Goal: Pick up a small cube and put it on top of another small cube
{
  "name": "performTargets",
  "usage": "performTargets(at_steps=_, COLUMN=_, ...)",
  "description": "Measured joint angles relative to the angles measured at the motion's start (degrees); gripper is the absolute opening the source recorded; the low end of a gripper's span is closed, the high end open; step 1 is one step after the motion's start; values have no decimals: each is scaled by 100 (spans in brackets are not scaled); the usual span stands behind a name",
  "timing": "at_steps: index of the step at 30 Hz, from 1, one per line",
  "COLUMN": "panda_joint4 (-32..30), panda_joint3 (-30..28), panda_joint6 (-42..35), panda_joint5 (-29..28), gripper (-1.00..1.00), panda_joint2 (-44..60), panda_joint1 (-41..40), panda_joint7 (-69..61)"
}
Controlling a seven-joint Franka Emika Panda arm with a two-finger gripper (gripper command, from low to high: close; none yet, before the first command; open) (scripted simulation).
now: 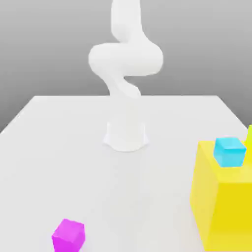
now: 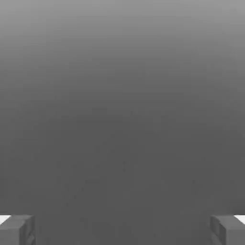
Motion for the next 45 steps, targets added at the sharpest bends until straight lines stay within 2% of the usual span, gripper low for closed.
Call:
performTargets(at_steps=19, panda_joint4=-457, panda_joint3=-538, panda_joint6=1454, panda_joint5=160, gripper=0, panda_joint2=3982, panda_joint1=-524, panda_joint7=14)
performTargets(at_steps=26, panda_joint4=-615, panda_joint3=-590, panda_joint6=1990, panda_joint5=383, gripper=0, panda_joint2=5444, panda_joint1=-773, panda_joint7=-97)
performTargets(at_steps=31, panda_joint4=-470, panda_joint3=-404, panda_joint6=2748, panda_joint5=597, gripper=0, panda_joint2=6482, panda_joint1=-959, panda_joint7=-254)
performTargets(at_steps=32, panda_joint4=-450, panda_joint3=-379, panda_joint6=2836, panda_joint5=617, gripper=-100, panda_joint2=6592, panda_joint1=-981, panda_joint7=-269)
performTargets(at_steps=39, panda_joint4=-454, panda_joint3=-378, panda_joint6=2819, panda_joint5=603, gripper=-100, panda_joint2=6572, panda_joint1=-984, panda_joint7=-257)
performTargets(at_steps=43, panda_joint4=-591, panda_joint3=-499, panda_joint6=2251, panda_joint5=442, gripper=-100, panda_joint2=5865, panda_joint1=-897, panda_joint7=-137)
performTargets(at_steps=45, panda_joint4=-475, panda_joint3=-375, panda_joint6=2040, panda_joint5=412, gripper=-100, panda_joint2=5592, panda_joint1=-778, panda_joint7=-175)
